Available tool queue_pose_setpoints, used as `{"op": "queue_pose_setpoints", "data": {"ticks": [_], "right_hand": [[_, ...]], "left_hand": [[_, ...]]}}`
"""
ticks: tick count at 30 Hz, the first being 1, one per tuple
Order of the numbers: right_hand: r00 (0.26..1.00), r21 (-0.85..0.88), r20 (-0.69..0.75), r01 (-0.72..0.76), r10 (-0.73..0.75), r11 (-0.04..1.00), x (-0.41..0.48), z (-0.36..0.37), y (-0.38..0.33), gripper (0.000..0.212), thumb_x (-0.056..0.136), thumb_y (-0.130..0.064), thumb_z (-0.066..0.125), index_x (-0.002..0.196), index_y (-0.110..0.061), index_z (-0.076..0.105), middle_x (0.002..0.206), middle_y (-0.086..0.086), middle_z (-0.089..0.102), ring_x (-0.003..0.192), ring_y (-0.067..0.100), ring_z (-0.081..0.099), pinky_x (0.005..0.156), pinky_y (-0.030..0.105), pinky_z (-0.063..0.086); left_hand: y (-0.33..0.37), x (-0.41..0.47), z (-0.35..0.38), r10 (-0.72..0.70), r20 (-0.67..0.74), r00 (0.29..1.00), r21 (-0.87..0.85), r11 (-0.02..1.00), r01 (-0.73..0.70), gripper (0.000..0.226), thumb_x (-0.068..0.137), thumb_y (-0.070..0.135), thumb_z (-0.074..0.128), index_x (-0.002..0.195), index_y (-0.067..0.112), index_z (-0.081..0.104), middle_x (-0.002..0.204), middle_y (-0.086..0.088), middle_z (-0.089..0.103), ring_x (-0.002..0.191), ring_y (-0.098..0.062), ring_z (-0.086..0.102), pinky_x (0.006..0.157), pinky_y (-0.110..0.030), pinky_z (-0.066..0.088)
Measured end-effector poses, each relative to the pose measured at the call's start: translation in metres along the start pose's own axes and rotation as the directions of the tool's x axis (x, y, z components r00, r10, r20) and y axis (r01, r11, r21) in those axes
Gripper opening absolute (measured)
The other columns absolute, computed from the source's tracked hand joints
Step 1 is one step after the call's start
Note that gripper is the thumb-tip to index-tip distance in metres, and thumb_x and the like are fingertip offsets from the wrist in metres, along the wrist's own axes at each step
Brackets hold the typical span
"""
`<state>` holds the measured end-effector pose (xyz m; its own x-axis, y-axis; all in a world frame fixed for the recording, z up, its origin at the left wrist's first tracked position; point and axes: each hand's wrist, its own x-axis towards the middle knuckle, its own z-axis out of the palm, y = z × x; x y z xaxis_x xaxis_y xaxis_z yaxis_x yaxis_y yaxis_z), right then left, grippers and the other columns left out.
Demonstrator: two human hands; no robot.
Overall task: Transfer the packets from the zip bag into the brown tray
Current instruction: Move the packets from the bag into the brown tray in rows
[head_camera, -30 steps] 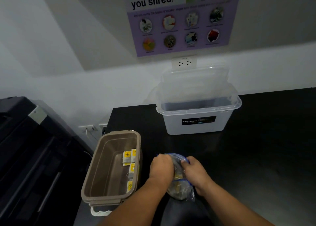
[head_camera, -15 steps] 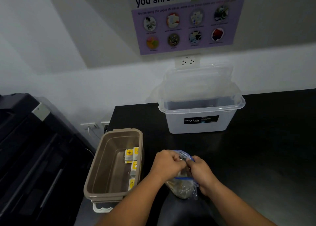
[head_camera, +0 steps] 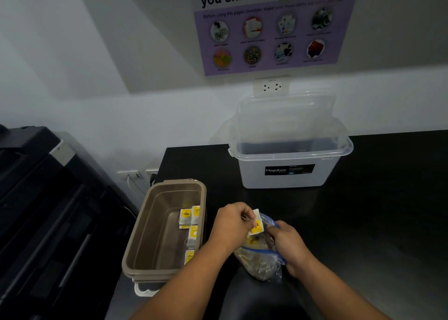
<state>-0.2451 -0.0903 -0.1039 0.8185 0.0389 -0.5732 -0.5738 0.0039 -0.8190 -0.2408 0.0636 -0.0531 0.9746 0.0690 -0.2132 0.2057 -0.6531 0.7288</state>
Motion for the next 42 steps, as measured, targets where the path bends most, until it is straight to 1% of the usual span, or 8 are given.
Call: {"op": "queue_pose_setpoints", "data": {"ticks": [5, 9, 13, 18, 25, 32, 35, 42], "right_hand": [[1.0, 0.021, 0.016, -0.014, 0.014, 1.0, -0.002, 0.0, -0.001, 0.017, 0.105, -0.016, 0.053, 0.11, -0.006, 0.067, 0.095, 0.017, 0.079, 0.085, 0.031, 0.078, 0.074, 0.043, 0.063], [1.0, 0.04, 0.015, -0.019, 0.019, 0.999, -0.001, 0.001, -0.001, 0.018, 0.106, -0.016, 0.052, 0.11, -0.006, 0.067, 0.094, 0.016, 0.079, 0.086, 0.031, 0.078, 0.074, 0.043, 0.062], [0.999, 0.058, 0.014, -0.031, 0.03, 0.998, 0.001, 0.001, -0.001, 0.019, 0.107, -0.015, 0.051, 0.111, -0.006, 0.068, 0.091, 0.014, 0.08, 0.083, 0.029, 0.079, 0.072, 0.04, 0.061], [0.999, 0.038, 0.022, -0.034, 0.034, 0.999, 0.003, 0.002, -0.003, 0.018, 0.107, -0.016, 0.052, 0.112, -0.008, 0.068, 0.097, 0.015, 0.079, 0.086, 0.029, 0.079, 0.077, 0.044, 0.063], [0.998, 0.036, 0.024, -0.053, 0.052, 0.998, 0.004, 0.002, -0.003, 0.018, 0.107, -0.017, 0.052, 0.113, -0.009, 0.068, 0.095, 0.016, 0.079, 0.083, 0.029, 0.079, 0.077, 0.045, 0.064], [0.998, 0.011, 0.01, -0.06, 0.06, 0.998, 0.004, 0.002, -0.002, 0.019, 0.107, -0.018, 0.052, 0.113, -0.01, 0.068, 0.098, 0.016, 0.079, 0.085, 0.029, 0.079, 0.08, 0.046, 0.064], [0.998, -0.001, 0.006, -0.068, 0.068, 0.998, 0.004, 0.002, -0.001, 0.019, 0.106, -0.019, 0.053, 0.113, -0.011, 0.068, 0.097, 0.015, 0.079, 0.086, 0.029, 0.079, 0.085, 0.052, 0.063], [0.997, -0.026, -0.003, -0.074, 0.073, 0.997, 0.002, 0.004, -0.003, 0.017, 0.106, -0.02, 0.053, 0.111, -0.012, 0.068, 0.095, 0.015, 0.079, 0.083, 0.028, 0.079, 0.083, 0.052, 0.064]], "left_hand": [[0.001, -0.003, 0.0, 0.028, 0.013, 1.0, -0.059, 0.998, -0.027, 0.034, 0.084, 0.015, 0.079, 0.113, 0.027, 0.064, 0.091, 0.009, 0.066, 0.086, -0.001, 0.064, 0.076, -0.012, 0.05], [0.004, -0.001, -0.01, 0.105, -0.035, 0.994, -0.141, 0.984, -0.109, 0.017, 0.085, 0.018, 0.078, 0.097, 0.03, 0.075, 0.092, 0.011, 0.073, 0.089, 0.0, 0.068, 0.081, -0.019, 0.056], [0.006, 0.002, -0.036, 0.112, -0.108, 0.988, -0.435, 0.888, -0.148, 0.025, 0.087, 0.006, 0.075, 0.093, 0.03, 0.076, 0.096, 0.002, 0.077, 0.094, -0.013, 0.073, 0.087, -0.035, 0.058], [-0.001, 0.0, -0.088, 0.042, -0.323, 0.946, -0.481, 0.853, -0.202, 0.034, 0.089, 0.004, 0.073, 0.112, 0.028, 0.069, 0.096, -0.001, 0.073, 0.087, -0.012, 0.073, 0.073, -0.026, 0.058], [-0.047, 0.002, -0.126, -0.255, -0.316, 0.914, -0.52, 0.852, 0.058, 0.029, 0.089, 0.004, 0.072, 0.115, 0.013, 0.067, 0.1, -0.004, 0.077, 0.088, -0.019, 0.076, 0.074, -0.034, 0.062], [-0.092, 0.023, -0.112, -0.378, -0.263, 0.887, -0.409, 0.877, 0.253, 0.018, 0.093, -0.006, 0.064, 0.104, 0.008, 0.066, 0.097, -0.01, 0.072, 0.089, -0.023, 0.071, 0.071, -0.032, 0.061], [-0.111, 0.038, -0.104, -0.455, -0.219, 0.863, -0.429, 0.84, 0.333, 0.019, 0.092, -0.011, 0.058, 0.101, 0.005, 0.065, 0.088, -0.013, 0.068, 0.08, -0.026, 0.068, 0.083, -0.045, 0.06], [-0.144, 0.052, -0.093, -0.56, -0.237, 0.794, -0.286, 0.821, 0.494, 0.018, 0.083, 0.003, 0.07, 0.088, 0.02, 0.072, 0.088, -0.016, 0.074, 0.083, -0.032, 0.073, 0.083, -0.046, 0.061]]}}
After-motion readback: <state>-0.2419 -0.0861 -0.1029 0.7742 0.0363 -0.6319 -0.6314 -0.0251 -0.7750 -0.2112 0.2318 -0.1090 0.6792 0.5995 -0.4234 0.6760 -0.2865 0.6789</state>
